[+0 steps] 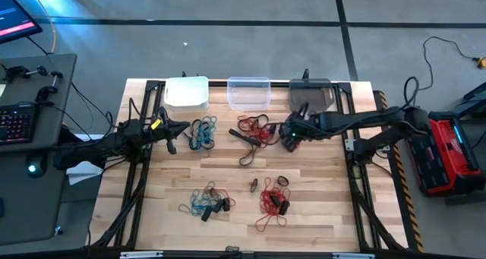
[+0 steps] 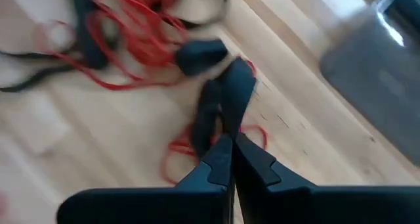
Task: Sort rubber bands into baskets
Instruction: Put the black rubber band into the black bin
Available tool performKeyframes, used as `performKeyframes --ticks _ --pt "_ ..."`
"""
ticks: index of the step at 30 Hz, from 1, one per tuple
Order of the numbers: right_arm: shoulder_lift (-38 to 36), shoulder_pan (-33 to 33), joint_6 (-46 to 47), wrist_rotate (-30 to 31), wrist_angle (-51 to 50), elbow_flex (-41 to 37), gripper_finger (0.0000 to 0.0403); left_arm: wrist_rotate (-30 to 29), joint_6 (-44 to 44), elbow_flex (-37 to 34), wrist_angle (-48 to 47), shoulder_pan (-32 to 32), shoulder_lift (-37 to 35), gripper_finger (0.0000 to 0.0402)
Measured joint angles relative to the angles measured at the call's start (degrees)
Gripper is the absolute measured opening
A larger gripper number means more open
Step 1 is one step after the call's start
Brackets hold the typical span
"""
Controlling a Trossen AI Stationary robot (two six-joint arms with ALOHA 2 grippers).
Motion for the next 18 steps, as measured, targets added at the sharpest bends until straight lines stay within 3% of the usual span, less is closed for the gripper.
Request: performKeyframes --ticks 7,14,18 --pt "-0.07 -0.70 1.49 0.06 7.26 -5.78 0.0000 0.00 -0.45 0.02 0.04 -0.02 0.00 0.0000" --pt "-0.11 -0.70 -2.55 -5.27 11.54 -1.03 0.0000 0.00 -1.22 0.02 0.04 -0.02 -0.01 0.0000" --pt "-0.11 -0.74 -5.49 -5.36 12.99 2.30 0.0000 0.00 -2.04 0.00 0.04 -0.02 -0.01 0.0000"
